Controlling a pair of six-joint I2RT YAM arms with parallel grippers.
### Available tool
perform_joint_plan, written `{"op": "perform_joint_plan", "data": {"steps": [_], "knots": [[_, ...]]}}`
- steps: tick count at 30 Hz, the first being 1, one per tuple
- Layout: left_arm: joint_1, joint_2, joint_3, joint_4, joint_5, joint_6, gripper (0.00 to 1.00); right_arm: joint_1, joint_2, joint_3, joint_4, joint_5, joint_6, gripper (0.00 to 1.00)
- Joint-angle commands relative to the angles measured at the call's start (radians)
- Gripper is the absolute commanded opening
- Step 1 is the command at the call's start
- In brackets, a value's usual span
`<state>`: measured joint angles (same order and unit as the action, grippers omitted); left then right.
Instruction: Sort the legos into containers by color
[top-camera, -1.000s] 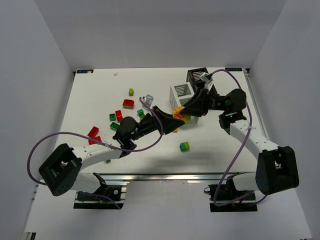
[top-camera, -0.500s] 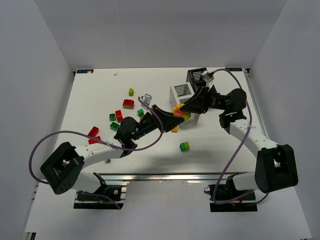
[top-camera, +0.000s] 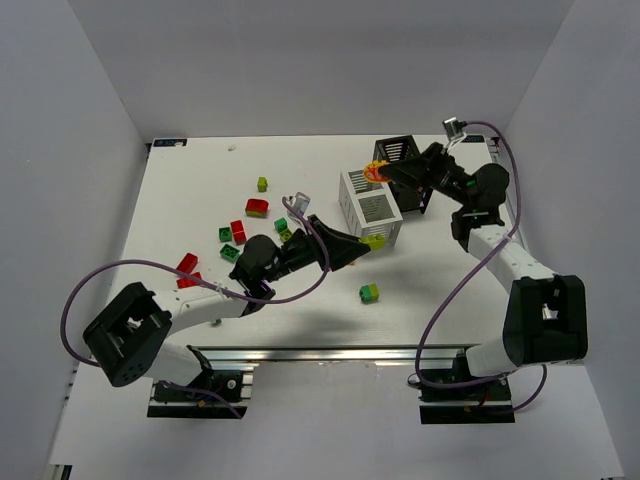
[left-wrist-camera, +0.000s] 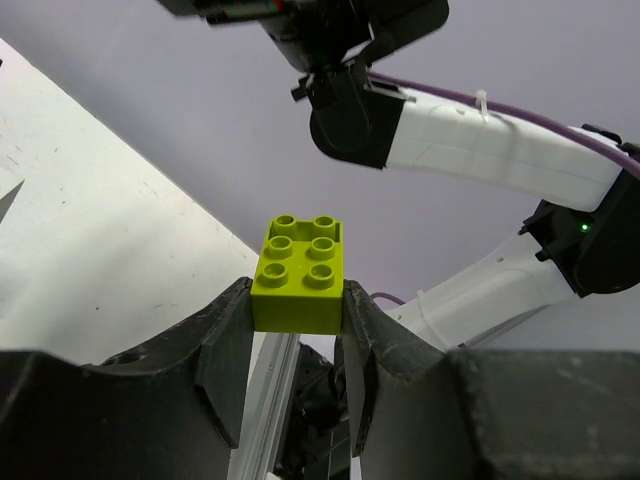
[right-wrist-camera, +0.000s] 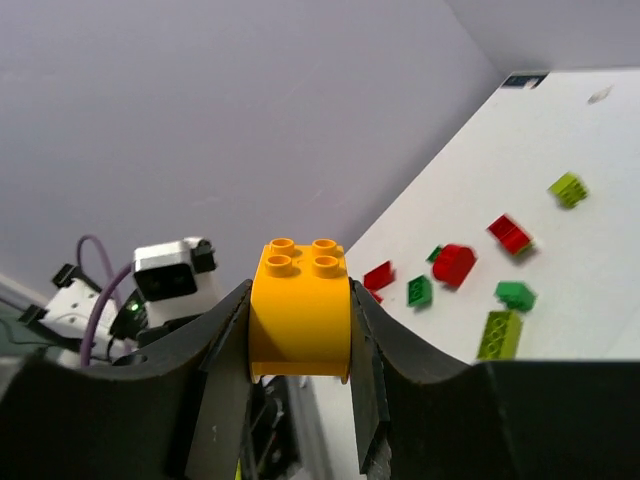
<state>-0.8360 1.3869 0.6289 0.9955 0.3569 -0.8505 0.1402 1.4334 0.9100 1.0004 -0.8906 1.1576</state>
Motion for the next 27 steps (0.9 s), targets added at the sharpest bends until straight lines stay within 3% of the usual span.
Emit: {"op": "perform_joint_plan", "data": {"steps": [1, 4, 5, 6, 9, 20, 27], "knots": [[-0.005, -0.017, -0.008, -0.017, 0.008, 0.01, 0.42, -0.031, 0.025, 0.146, -0.137, 0.036, -0.177, 0.0], [-0.005, -0.043, -0.014, -0.073, -0.015, 0.025, 0.4, -0.05, 0.062, 0.272, -0.34, 0.079, -0.494, 0.0], [-0.003, -0.052, -0.015, -0.087, -0.021, 0.028, 0.4, -0.051, 0.088, 0.312, -0.499, 0.1, -0.588, 0.0], [-0.002, -0.061, -0.023, -0.101, -0.039, 0.033, 0.39, -0.051, 0.103, 0.344, -0.56, 0.149, -0.759, 0.0], [-0.002, -0.112, -0.04, -0.156, -0.081, 0.045, 0.38, -0.051, 0.18, 0.466, -0.748, 0.287, -0.991, 0.0], [0.008, -0.324, 0.003, -0.549, -0.249, 0.149, 0.37, -0.054, 0.438, 0.721, -0.979, 0.513, -1.28, 0.0], [0.006, -0.39, -0.003, -0.629, -0.317, 0.151, 0.37, -0.054, 0.516, 0.77, -0.974, 0.521, -1.332, 0.0]]}}
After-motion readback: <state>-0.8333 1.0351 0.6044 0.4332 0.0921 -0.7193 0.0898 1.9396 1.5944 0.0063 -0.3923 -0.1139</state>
